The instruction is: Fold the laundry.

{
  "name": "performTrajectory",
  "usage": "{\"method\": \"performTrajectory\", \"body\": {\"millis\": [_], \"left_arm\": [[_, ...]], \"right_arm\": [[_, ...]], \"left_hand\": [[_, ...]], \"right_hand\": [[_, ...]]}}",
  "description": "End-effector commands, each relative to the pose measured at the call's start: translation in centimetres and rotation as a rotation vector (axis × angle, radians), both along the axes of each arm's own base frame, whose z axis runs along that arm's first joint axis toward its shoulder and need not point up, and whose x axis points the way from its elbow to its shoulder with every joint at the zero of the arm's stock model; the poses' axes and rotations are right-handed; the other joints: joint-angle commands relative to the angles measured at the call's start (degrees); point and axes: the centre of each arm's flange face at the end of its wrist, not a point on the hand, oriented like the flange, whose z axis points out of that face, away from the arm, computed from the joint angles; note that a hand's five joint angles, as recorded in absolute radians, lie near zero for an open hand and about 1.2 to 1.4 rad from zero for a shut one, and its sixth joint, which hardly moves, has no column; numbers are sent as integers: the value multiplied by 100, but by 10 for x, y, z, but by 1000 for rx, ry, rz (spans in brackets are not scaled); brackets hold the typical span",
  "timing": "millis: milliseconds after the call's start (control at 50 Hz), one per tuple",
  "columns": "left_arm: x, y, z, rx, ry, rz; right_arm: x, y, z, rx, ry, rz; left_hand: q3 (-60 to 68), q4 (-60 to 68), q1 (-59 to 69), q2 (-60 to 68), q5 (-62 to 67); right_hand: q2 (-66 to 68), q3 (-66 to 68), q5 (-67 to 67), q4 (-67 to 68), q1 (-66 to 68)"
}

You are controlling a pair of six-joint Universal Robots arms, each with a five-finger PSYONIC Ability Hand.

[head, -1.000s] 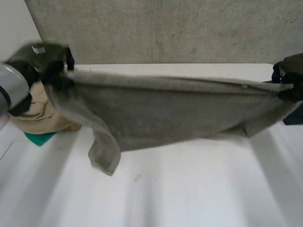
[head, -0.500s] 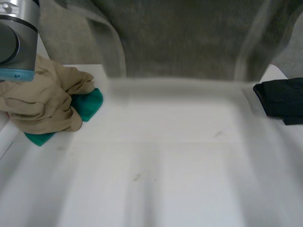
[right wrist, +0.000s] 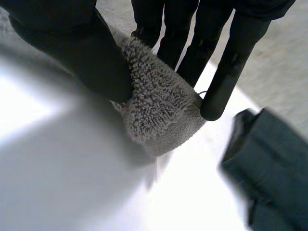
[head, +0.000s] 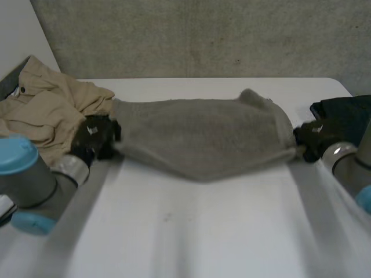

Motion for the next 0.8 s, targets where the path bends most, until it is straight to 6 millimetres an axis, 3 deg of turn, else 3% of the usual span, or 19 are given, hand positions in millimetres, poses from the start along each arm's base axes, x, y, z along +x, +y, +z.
{"method": "performTrajectory", "body": {"millis": [20, 80, 240, 480, 620, 720, 800], "left_arm": [[6, 22, -4, 123, -177, -22], [8, 23, 8, 139, -221, -25], [11, 25, 24, 173, -272, -27], [-5, -3, 47, 94, -270, -26], [-17, -20, 41, 127, -337, 4], [-19, -16, 25, 202, -425, -20], [-15, -6, 17, 256, -480, -42]], "right_arm": [[-2, 11, -7, 32, 46, 21], [-6, 13, 1, 22, 26, 8], [-10, 16, 5, 22, -2, -4], [-7, 20, 1, 34, 4, 8], [-9, 21, -2, 43, 9, 5], [-9, 22, -1, 44, 12, 7], [-10, 21, 0, 41, 11, 5]], "left_hand": [[-1694, -1755, -1626, -1690, -1754], [-2349, -2410, -2281, -2346, -2409], [-2571, -2632, -2503, -2568, -2631], [-2420, -2481, -2352, -2417, -2480], [-2185, -2245, -2116, -2181, -2244], [-2201, -2262, -2133, -2198, -2261], [-1130, -1191, -1062, -1126, -1190]], "right_hand": [[1260, 1157, 1153, 1104, 1511], [1260, 1157, 1153, 1104, 1511], [1260, 1157, 1153, 1104, 1511], [1260, 1157, 1153, 1104, 1511], [1260, 1157, 1153, 1104, 1511], [1260, 1157, 1153, 1104, 1511], [1260, 1157, 1153, 1104, 1511]]}}
